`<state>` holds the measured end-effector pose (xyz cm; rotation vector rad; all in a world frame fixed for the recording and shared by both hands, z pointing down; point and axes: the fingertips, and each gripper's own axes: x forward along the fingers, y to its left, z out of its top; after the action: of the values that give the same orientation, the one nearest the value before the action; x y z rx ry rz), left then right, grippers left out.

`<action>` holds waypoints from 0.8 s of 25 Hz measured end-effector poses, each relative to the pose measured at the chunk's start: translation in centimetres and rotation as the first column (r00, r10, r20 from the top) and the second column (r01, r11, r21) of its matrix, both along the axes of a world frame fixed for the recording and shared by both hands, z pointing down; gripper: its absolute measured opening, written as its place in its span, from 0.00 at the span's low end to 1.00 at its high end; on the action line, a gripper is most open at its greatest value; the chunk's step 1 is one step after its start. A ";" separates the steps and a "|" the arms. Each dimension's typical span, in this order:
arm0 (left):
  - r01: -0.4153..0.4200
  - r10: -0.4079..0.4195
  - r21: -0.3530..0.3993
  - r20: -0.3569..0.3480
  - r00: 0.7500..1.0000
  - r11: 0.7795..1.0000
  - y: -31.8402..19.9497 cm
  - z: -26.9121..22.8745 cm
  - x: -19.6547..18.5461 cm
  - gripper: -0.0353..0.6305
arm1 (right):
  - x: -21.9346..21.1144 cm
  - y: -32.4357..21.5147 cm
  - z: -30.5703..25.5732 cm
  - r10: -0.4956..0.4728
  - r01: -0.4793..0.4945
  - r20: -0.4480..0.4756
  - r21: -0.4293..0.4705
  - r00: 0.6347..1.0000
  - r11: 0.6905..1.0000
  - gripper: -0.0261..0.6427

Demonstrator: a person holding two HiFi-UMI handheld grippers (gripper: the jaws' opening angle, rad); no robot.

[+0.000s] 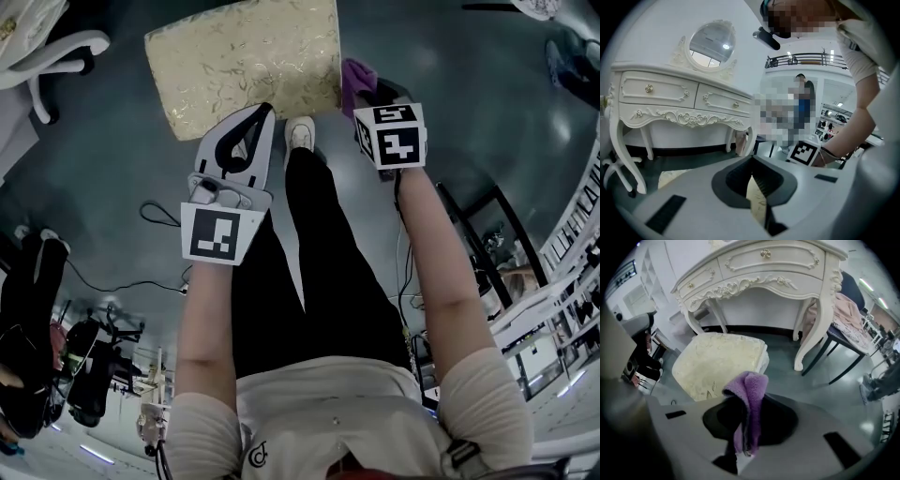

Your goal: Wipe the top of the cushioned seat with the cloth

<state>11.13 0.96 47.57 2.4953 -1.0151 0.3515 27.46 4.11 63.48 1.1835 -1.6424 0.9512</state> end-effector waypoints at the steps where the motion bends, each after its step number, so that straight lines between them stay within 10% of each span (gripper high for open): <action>1: 0.007 -0.007 0.003 0.001 1.000 1.000 -0.1 -0.4 -0.1 0.07 | -0.4 -0.6 -1.1 0.005 -0.005 0.006 0.031 1.000 1.000 0.16; 10: 0.041 -0.043 0.086 0.020 0.999 0.995 -3.6 -7.9 -3.2 0.07 | -5.6 -5.1 -13.9 -0.036 -0.005 0.110 0.349 0.993 0.937 0.16; 20: 0.074 -0.090 0.262 0.049 0.995 0.962 -5.6 -22.2 -8.1 0.07 | -10.3 -8.7 -32.7 -0.143 -0.002 0.174 0.640 0.974 0.768 0.16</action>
<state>3.01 -4.66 25.35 2.6767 -1.2573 0.2856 17.11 -4.56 30.80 1.4787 -2.2784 0.4724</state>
